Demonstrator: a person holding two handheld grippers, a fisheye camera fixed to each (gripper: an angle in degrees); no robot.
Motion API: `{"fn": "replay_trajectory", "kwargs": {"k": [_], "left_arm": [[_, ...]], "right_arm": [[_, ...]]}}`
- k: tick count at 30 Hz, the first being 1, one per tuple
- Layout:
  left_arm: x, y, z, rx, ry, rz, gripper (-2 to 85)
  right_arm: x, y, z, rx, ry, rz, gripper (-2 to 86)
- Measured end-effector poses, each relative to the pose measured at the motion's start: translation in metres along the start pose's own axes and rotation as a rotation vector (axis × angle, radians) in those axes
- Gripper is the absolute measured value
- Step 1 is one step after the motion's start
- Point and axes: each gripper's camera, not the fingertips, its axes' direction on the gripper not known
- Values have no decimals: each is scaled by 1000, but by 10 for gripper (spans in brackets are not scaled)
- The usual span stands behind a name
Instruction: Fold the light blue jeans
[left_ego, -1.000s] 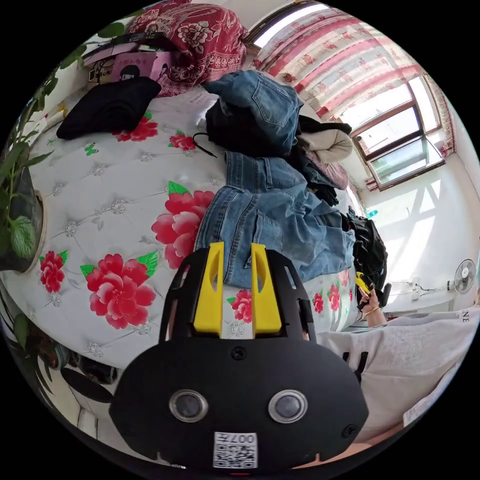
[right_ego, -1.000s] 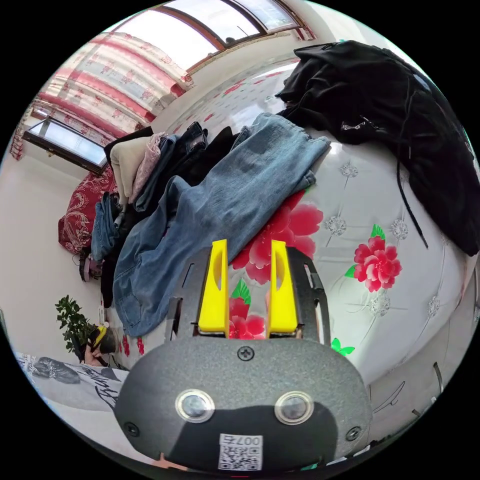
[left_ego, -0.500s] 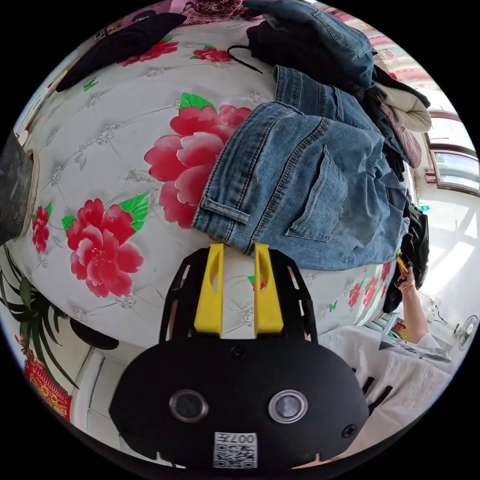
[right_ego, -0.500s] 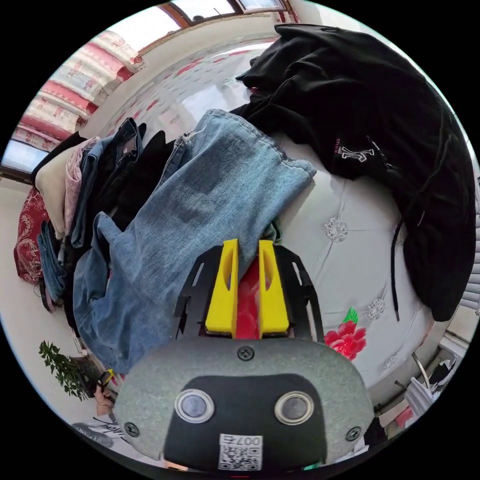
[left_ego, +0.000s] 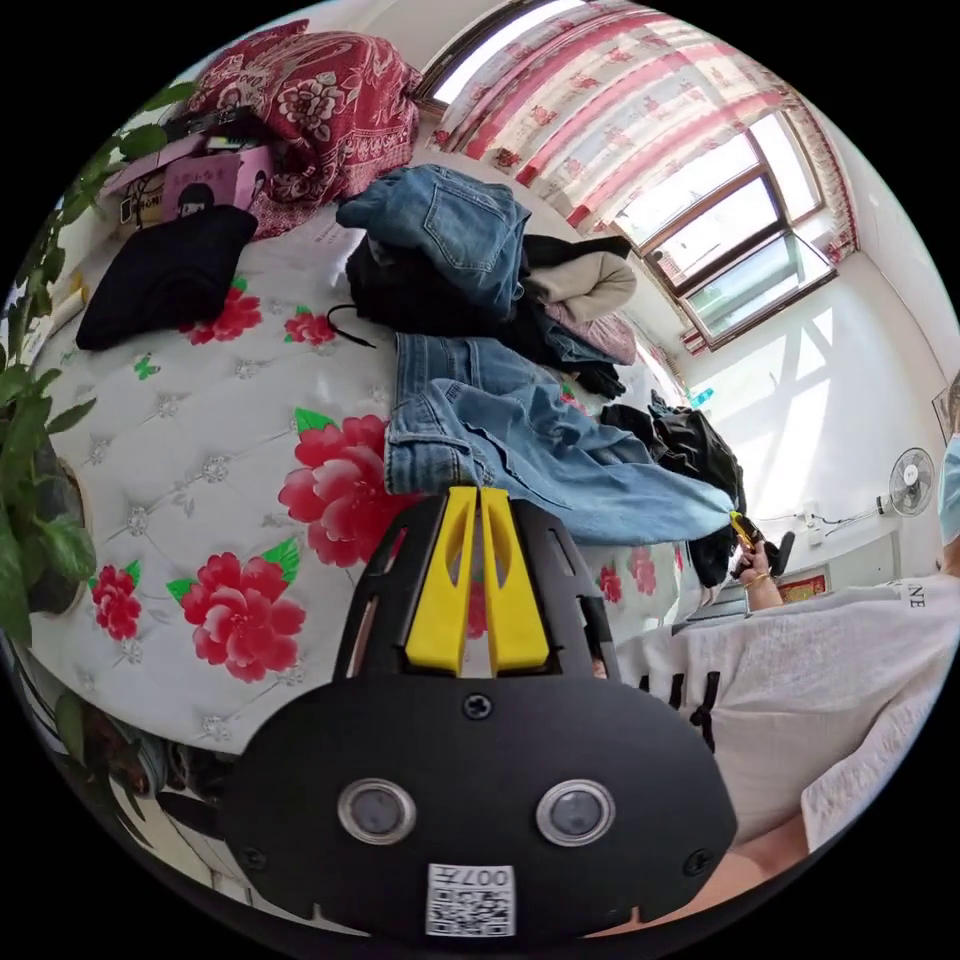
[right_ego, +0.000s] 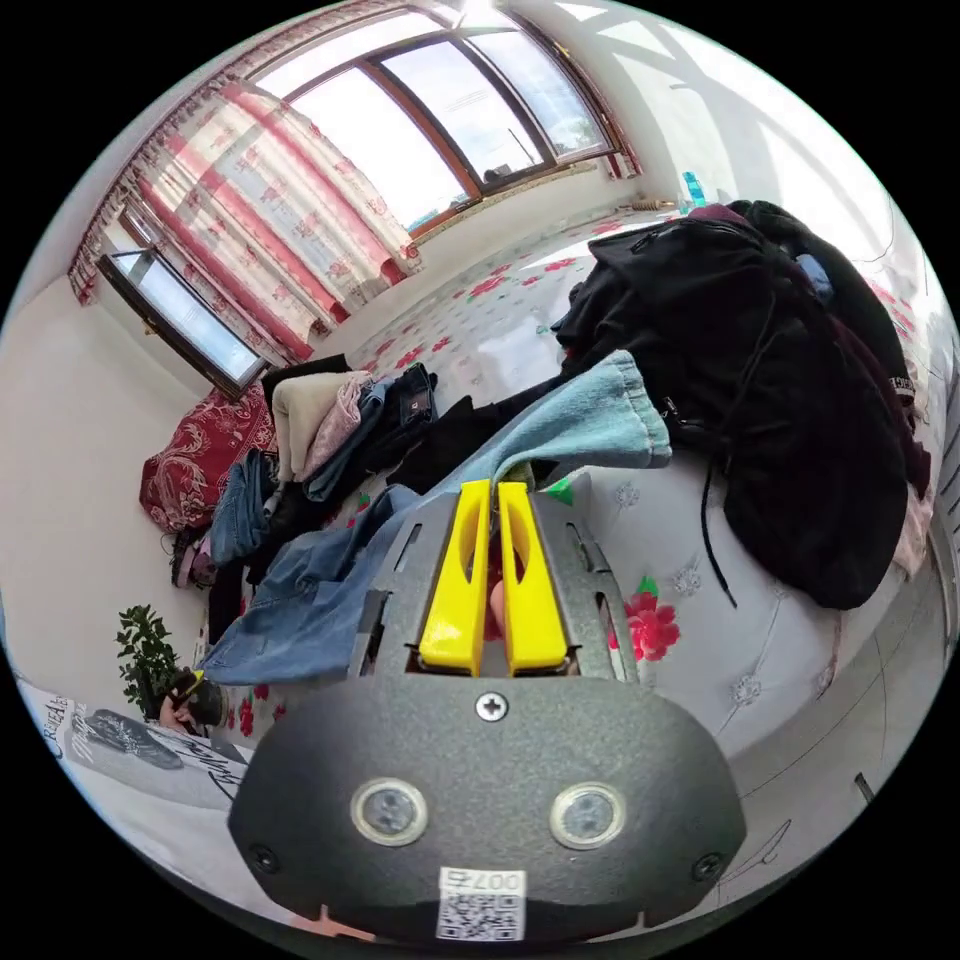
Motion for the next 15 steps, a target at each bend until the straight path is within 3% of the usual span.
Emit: {"fn": "replay_trajectory", "kwargs": {"k": [4,7,15], "left_arm": [[-20,42,-27,-23,-11,-29,-10],[-50,79,-22,-52,16,-166,-10],[-71,99,-23,-16,44,-243,-10]], "right_arm": [[50,69,7,-172,62,127,11],[86,126,23,-296,84,248,10],[144,162,8,-166,151,452,26]]}}
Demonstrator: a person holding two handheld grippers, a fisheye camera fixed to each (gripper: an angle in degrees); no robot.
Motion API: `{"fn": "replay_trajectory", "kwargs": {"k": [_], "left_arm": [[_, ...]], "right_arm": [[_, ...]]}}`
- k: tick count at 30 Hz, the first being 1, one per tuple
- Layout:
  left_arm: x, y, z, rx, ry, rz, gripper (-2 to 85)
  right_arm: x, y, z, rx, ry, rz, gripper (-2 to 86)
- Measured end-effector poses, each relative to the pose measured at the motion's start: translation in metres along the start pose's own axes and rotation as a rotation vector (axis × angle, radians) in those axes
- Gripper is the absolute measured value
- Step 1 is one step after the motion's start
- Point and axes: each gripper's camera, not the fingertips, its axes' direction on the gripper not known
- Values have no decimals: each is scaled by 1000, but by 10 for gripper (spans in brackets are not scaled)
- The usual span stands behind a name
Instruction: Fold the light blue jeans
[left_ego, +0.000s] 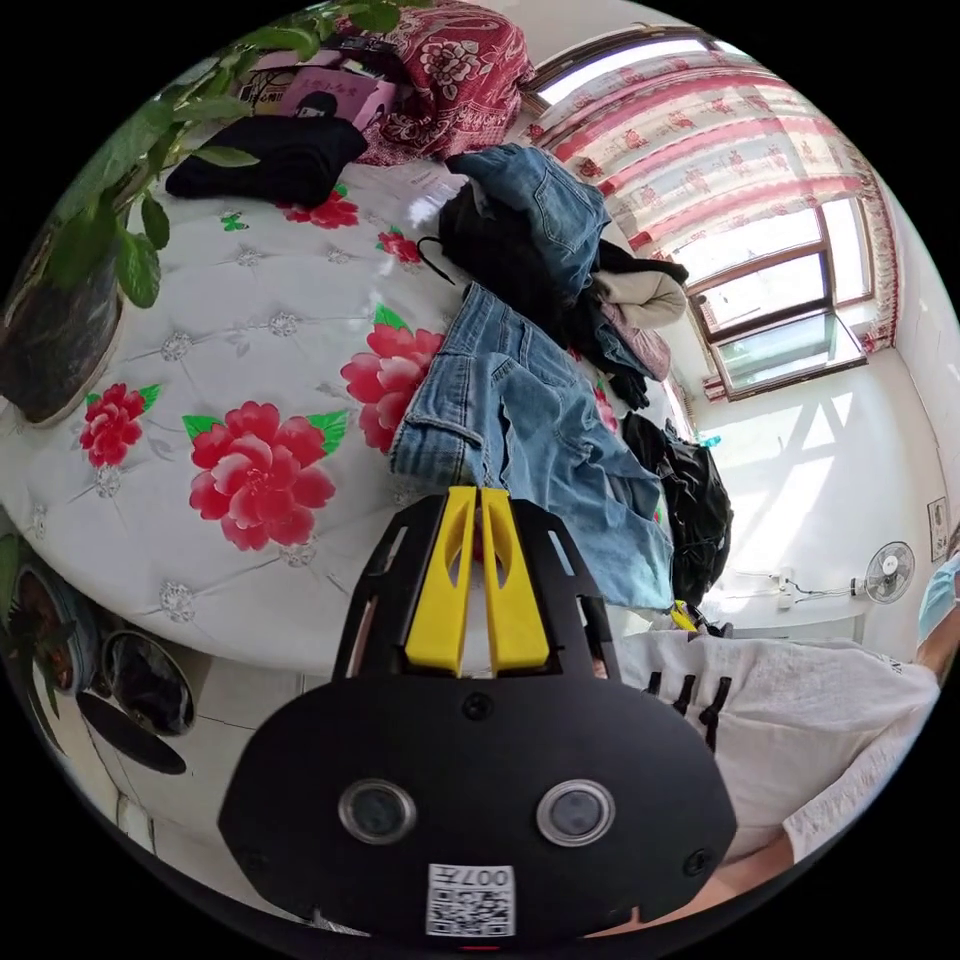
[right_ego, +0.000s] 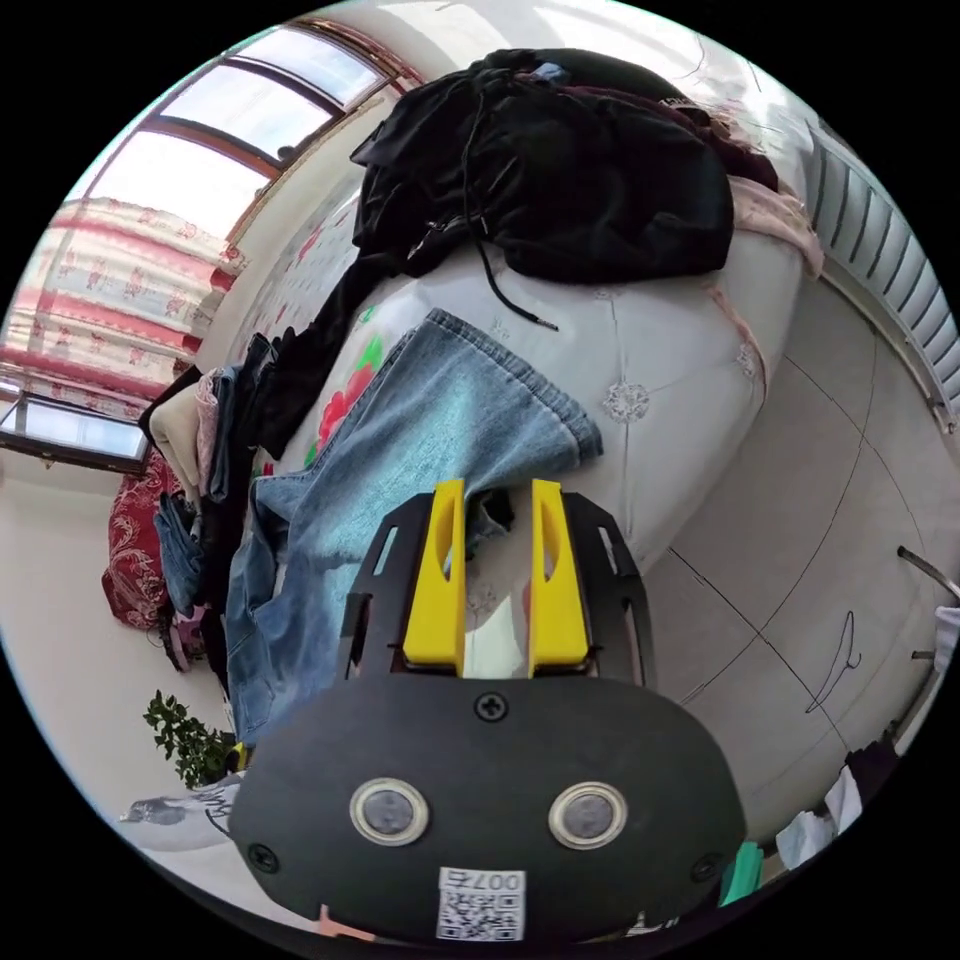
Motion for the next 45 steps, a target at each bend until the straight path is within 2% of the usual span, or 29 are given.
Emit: {"fn": "replay_trajectory", "kwargs": {"k": [3,5,10,13,17,20,23,25,28,30,32,34,35,39,45], "left_arm": [[-11,-3,8,18,32,-80,-10],[-11,-7,10,55,85,-103,-10],[15,-50,3,139,185,-58,-10],[47,-98,-24,223,268,14,-10],[117,-131,-100,356,253,260,-10],[144,-110,-147,399,214,413,-10],[140,-63,-163,387,179,480,-10],[124,-30,-156,347,141,452,-10],[76,25,-118,210,32,293,-10],[25,62,-67,49,-84,47,-10],[-6,87,-30,-67,-177,-114,-10],[-23,107,-13,-94,-206,-238,-10],[-22,115,-15,-54,-198,-268,-10],[2,113,-36,67,-273,-231,-10],[48,78,-5,78,-259,-139,-10]], "right_arm": [[19,-11,23,-85,-81,99,10],[19,-16,25,-66,-106,135,3],[-35,-51,-13,58,-242,-94,-2],[-90,-72,-63,157,-303,-295,-2],[-134,-68,-157,386,-429,-505,-3],[-124,-49,-203,460,-494,-572,-3],[-97,-24,-215,451,-449,-590,-2],[-75,-9,-205,402,-400,-571,-2],[-27,15,-164,263,-323,-464,1],[9,27,-109,75,-207,-344,8],[27,32,-74,-29,-62,-257,18],[27,36,-65,-23,24,-301,32],[19,33,-67,10,57,-338,41],[-26,-6,-75,78,50,-452,73],[-99,-83,-27,58,-14,-544,102]]}}
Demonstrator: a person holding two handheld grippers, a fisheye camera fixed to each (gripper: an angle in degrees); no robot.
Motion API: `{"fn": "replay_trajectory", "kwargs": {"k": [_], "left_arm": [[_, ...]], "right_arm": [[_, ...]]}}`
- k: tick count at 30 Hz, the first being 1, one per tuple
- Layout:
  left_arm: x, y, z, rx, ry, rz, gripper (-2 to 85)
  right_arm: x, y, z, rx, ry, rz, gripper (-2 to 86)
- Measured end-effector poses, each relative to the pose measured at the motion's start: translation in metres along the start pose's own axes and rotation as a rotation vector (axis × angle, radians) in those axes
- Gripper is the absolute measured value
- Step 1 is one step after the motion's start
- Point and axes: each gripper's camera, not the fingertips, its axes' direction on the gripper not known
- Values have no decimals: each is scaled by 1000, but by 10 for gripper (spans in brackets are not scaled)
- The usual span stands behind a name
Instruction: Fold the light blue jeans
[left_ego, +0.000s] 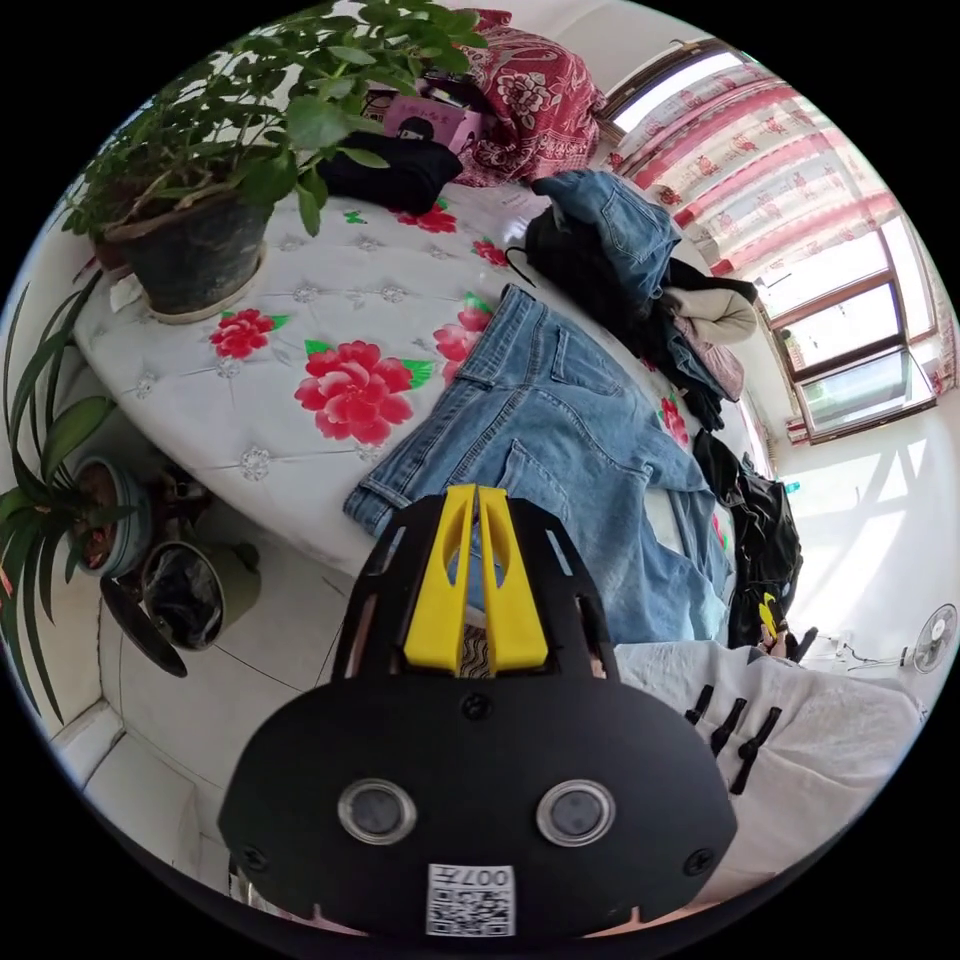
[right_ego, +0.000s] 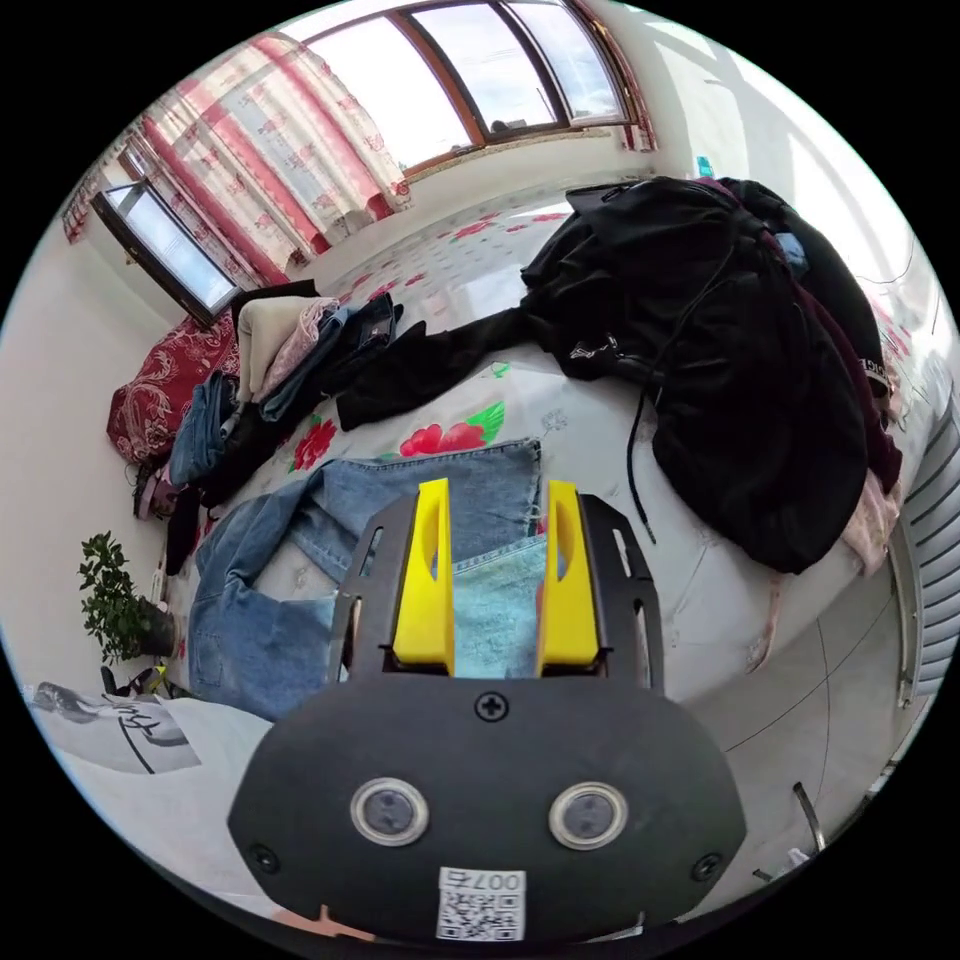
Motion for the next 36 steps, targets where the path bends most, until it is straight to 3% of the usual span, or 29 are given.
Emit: {"fn": "replay_trajectory", "kwargs": {"k": [12,14,17,20,24,28,31,36], "left_arm": [[98,-5,60,-127,-16,46,-10],[101,-4,64,-134,-21,19,-10],[105,-4,68,-121,1,-6,-10],[111,-9,74,-117,-5,-4,-10],[125,-15,79,-94,5,32,-10],[133,-20,81,-77,6,61,-10],[134,-28,88,-88,3,72,-10],[143,-62,107,-129,-10,120,-10]], "right_arm": [[2,-110,135,-291,26,19,84],[-5,-113,133,-235,96,11,57],[-12,-135,139,-334,-35,20,26],[-43,-180,98,-187,-179,-77,12],[-117,-231,-43,254,-283,-450,10],[-153,-223,-126,444,-210,-739,13],[-142,-214,-119,333,-44,-715,20],[-39,-200,-11,-177,127,-149,34]]}}
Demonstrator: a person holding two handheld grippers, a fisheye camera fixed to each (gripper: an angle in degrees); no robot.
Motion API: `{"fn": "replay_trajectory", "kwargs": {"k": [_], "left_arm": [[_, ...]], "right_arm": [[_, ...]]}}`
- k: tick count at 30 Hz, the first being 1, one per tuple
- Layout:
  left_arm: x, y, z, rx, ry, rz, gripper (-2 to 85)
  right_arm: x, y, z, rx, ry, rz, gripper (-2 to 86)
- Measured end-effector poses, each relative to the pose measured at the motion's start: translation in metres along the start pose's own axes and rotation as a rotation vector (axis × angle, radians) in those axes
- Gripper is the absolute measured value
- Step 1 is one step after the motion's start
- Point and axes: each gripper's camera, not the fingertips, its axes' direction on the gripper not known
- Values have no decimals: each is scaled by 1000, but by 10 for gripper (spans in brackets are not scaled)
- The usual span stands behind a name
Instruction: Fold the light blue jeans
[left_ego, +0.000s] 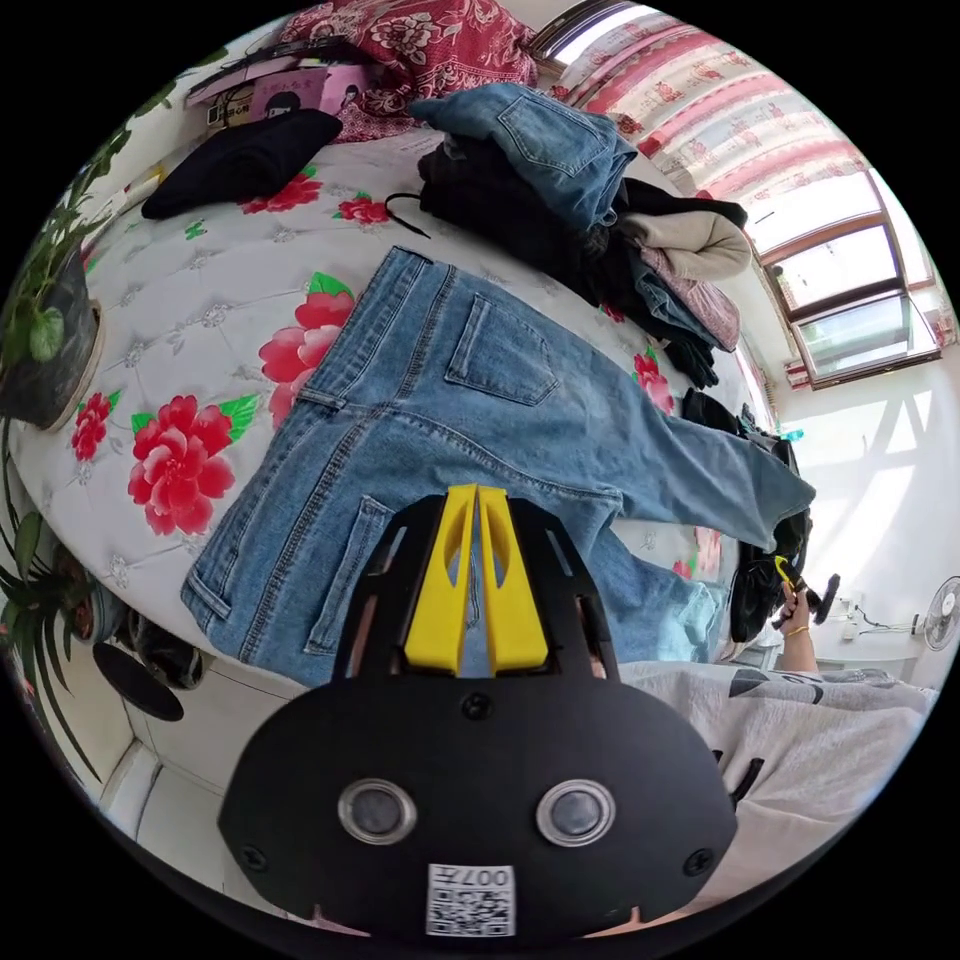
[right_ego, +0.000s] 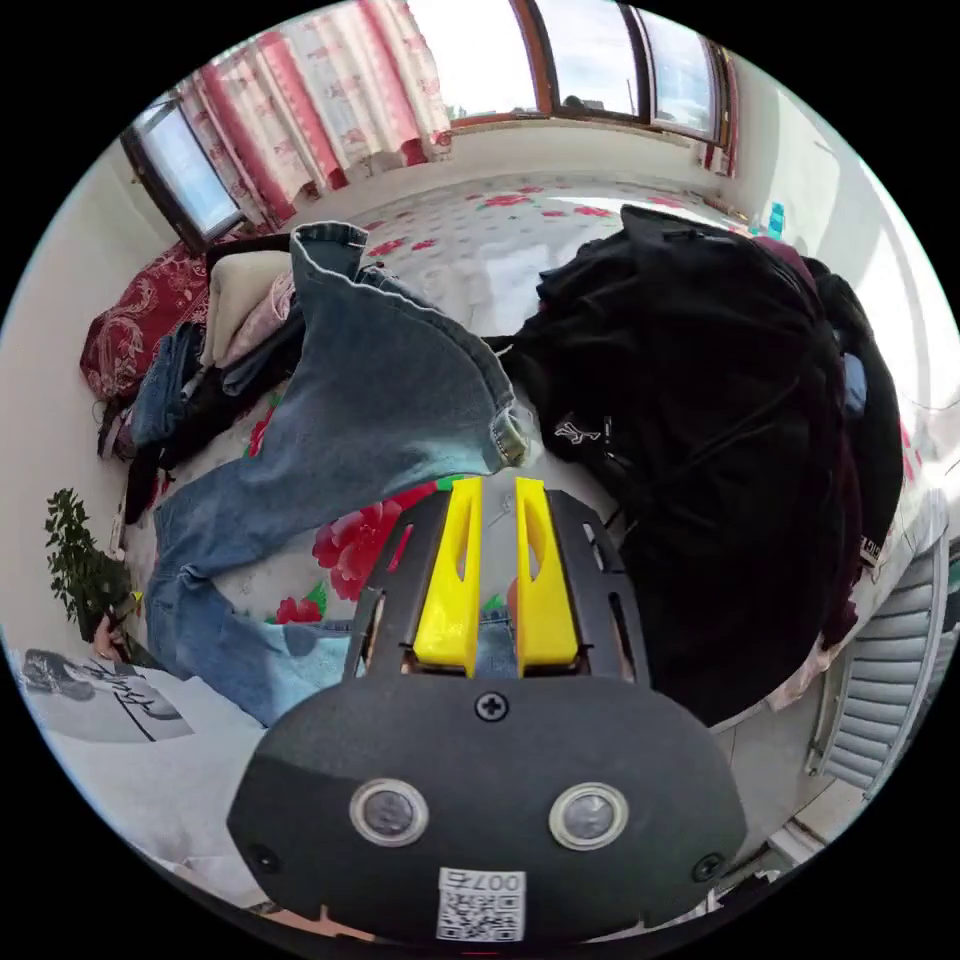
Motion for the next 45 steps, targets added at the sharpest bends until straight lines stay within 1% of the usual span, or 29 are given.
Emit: {"fn": "replay_trajectory", "kwargs": {"k": [2,4,7,10,14,16,18,19,20,21,22,25,27,29,31,32,34,35,36,38,40,42,45], "left_arm": [[7,-18,5,-12,-18,34,-10],[16,-39,11,-23,-60,71,-10],[27,-75,28,-30,-148,117,-10],[30,-112,53,-46,-213,101,-10],[33,-154,81,-57,-301,77,-10],[34,-166,92,-60,-335,80,-10],[32,-178,111,-114,-388,101,-10],[33,-179,110,-103,-384,127,-10],[32,-182,111,-86,-375,140,-10],[27,-186,110,-75,-348,122,-10],[25,-188,110,-69,-336,110,-10],[26,-198,112,-52,-350,132,-10],[38,-205,118,-56,-411,182,-10],[38,-205,117,-52,-401,162,-10],[31,-197,111,-16,-348,90,-10],[26,-186,103,3,-322,34,-10],[24,-160,85,55,-307,-4,-10],[24,-138,71,86,-284,4,-10],[22,-111,56,111,-277,3,-10],[16,-67,34,134,-283,-8,-9],[11,-22,16,141,-310,-8,-10],[3,30,3,110,-367,-19,-10],[-6,70,3,40,-425,-26,-10]], "right_arm": [[11,11,9,5,-21,111,36],[5,13,8,63,-69,143,40],[-29,-10,22,49,-95,83,44],[-73,-47,51,-26,-97,-6,44],[-117,-95,94,-94,-8,-49,39],[-125,-112,114,-132,78,-5,36],[-128,-124,146,-233,174,75,32],[-133,-125,139,-133,184,62,31],[-135,-127,140,-56,190,98,28],[-135,-131,143,-32,202,162,25],[-136,-132,144,1,207,175,24],[-138,-153,153,11,187,194,15],[-141,-176,158,-40,148,220,8],[-144,-188,159,-98,150,241,2],[-152,-187,147,-57,159,254,0],[-158,-179,134,-4,138,234,-1],[-162,-162,114,53,63,218,-1],[-163,-147,101,61,-20,201,-2],[-162,-129,87,59,-87,176,-1],[-161,-95,68,42,-153,126,-1],[-162,-58,52,-2,-140,60,-1],[-161,-9,37,-87,-57,10,0],[-158,44,30,-180,-16,-1,1]]}}
